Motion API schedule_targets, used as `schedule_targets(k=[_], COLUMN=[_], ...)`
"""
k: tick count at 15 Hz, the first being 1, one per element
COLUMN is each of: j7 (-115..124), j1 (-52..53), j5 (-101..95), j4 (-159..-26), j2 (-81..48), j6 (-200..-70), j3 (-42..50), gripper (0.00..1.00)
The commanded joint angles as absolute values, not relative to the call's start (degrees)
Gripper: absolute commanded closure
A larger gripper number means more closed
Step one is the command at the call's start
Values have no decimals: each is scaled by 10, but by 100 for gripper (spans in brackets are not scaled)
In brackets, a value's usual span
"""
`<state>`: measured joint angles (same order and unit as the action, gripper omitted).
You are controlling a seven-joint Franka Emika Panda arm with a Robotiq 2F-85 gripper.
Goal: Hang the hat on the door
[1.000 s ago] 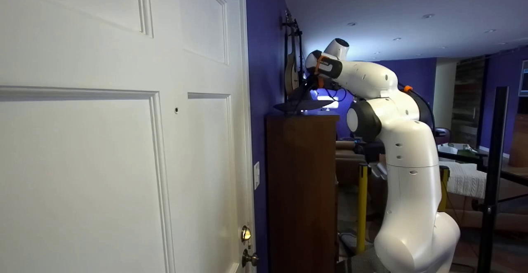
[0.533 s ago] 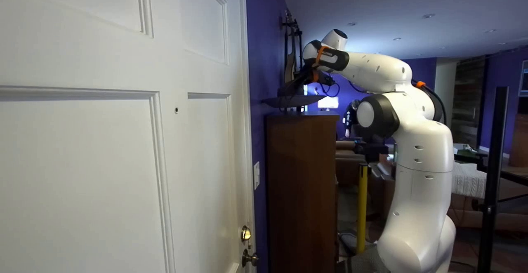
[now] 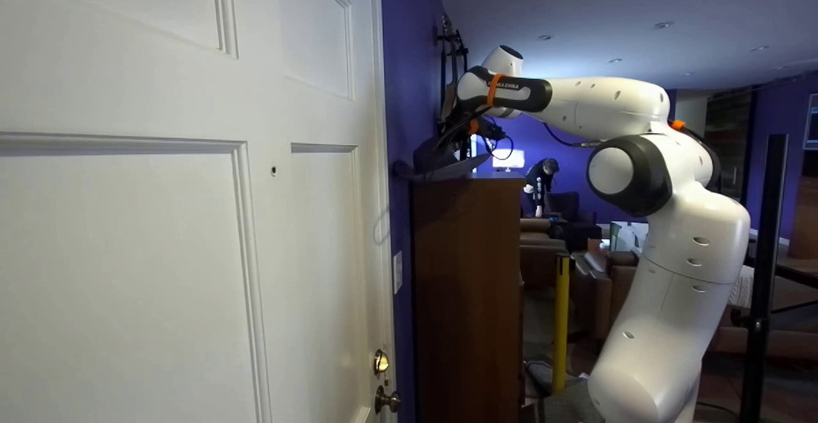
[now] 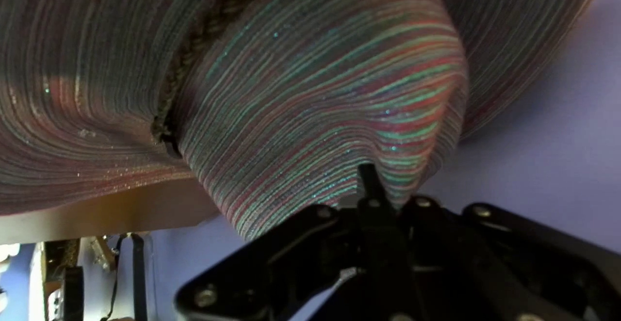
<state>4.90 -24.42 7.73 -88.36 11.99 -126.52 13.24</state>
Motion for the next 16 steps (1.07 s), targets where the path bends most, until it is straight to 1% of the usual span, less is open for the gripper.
schedule_targets(k=[1, 3, 4, 5, 13, 14, 16], j7=[108, 125, 99, 101, 100, 108, 127], j1=[-210, -196, -192, -187, -185, -183, -176], j5=[39, 30, 43, 42, 43, 48, 47], j4=[-975, -1004, -947, -955, -954, -958, -975], j2=[185, 205, 163, 168, 165, 174, 195], j6=[-1285, -1282, -1265, -1265, -1265, -1266, -1264], j3=[122, 114, 136, 134, 142, 138, 123], gripper=[99, 99, 99, 96, 96, 99, 99])
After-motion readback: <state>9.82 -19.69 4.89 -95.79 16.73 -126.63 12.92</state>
